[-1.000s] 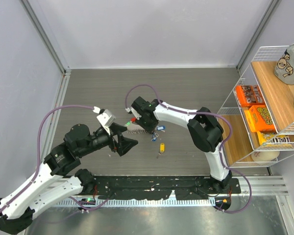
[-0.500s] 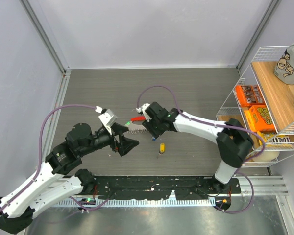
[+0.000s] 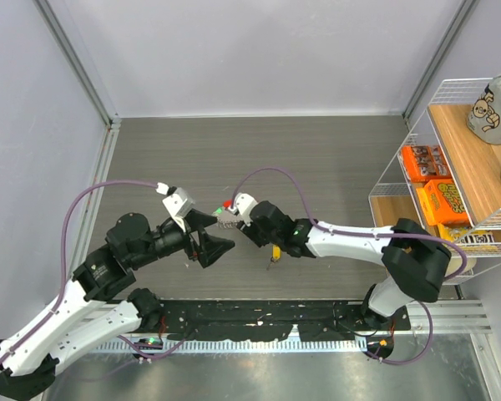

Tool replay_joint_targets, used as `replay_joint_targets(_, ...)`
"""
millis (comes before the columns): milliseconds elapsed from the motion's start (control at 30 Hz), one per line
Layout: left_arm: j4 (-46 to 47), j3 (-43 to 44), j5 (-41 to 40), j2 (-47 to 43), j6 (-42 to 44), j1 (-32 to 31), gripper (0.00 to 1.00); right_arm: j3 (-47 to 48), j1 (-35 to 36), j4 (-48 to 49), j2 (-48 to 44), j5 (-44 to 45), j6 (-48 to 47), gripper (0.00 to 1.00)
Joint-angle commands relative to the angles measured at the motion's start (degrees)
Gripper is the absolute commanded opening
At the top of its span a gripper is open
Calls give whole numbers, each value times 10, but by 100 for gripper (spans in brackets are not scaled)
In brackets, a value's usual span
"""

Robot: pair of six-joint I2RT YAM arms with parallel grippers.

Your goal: Put the keys on the keyring

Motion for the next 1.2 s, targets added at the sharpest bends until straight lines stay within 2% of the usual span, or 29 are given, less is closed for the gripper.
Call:
replay_joint_targets(0,16,-1,7,-8,8,2,89,6,18,135,36,92,-51,47)
replay_joint_targets(100,9,-3,4,-14,12,2,89,17,20,145,61,136,-70,46)
replay_joint_targets(300,7,-5,-1,-15,14,2,89,24,20,139,92,169,-72,42)
replay_joint_targets(800,8,0,0,0,15,2,89,55,20,123,148,139,-49,42)
replay_joint_targets(1167,8,0,-1,4,15,2,89,54,20,107,159,164,-36,38)
